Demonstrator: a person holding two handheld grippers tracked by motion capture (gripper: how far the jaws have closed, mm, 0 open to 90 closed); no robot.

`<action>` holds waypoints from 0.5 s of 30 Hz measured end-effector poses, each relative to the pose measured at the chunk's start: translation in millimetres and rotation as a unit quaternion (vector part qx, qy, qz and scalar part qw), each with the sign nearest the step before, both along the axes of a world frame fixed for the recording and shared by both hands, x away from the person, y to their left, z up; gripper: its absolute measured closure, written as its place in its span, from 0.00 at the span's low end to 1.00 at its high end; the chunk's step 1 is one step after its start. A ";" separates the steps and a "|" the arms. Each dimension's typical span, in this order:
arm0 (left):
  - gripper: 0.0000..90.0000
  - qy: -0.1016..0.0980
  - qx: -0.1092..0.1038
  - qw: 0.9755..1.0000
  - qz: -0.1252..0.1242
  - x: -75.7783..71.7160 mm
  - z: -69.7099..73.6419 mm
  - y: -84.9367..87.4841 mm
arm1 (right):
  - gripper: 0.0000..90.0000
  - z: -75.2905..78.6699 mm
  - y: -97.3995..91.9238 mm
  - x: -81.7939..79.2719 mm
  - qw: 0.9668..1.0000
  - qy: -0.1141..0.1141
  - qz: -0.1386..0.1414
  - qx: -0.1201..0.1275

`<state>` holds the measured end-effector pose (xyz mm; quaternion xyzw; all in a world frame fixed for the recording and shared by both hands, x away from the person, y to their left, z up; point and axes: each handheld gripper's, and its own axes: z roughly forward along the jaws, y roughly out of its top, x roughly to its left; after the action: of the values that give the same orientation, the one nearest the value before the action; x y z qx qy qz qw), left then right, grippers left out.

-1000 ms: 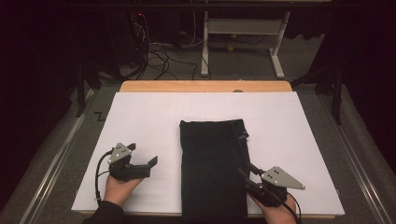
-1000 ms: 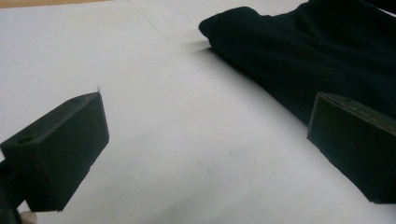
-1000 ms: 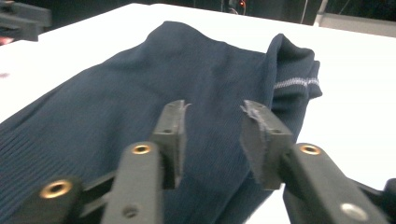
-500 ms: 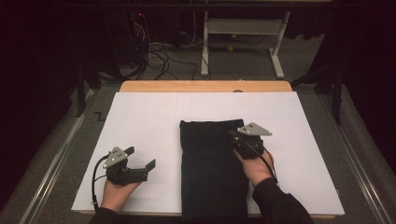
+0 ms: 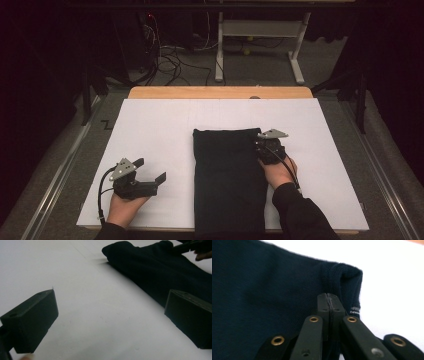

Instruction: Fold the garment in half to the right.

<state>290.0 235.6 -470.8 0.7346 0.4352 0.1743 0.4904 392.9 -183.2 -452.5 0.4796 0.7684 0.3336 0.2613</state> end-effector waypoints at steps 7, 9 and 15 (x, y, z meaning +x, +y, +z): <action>0.00 0.000 -0.009 1.000 0.005 2.3 -3.2 3.7 | 0.79 11.8 -24.0 -42.3 0.994 -0.063 0.051 0.071; 0.00 0.000 -0.014 1.000 -0.001 3.4 -4.0 2.3 | 0.69 10.2 -35.6 -55.5 0.992 -0.074 0.055 0.090; 0.00 -0.018 0.005 1.000 -0.008 4.1 -4.2 -7.8 | 0.34 0.3 -74.5 -85.1 0.984 -0.107 0.058 0.131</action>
<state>294.1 227.8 -474.9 0.7374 0.4196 0.1857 0.4957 307.8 -257.7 -452.3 0.4258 0.7121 0.4954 0.2571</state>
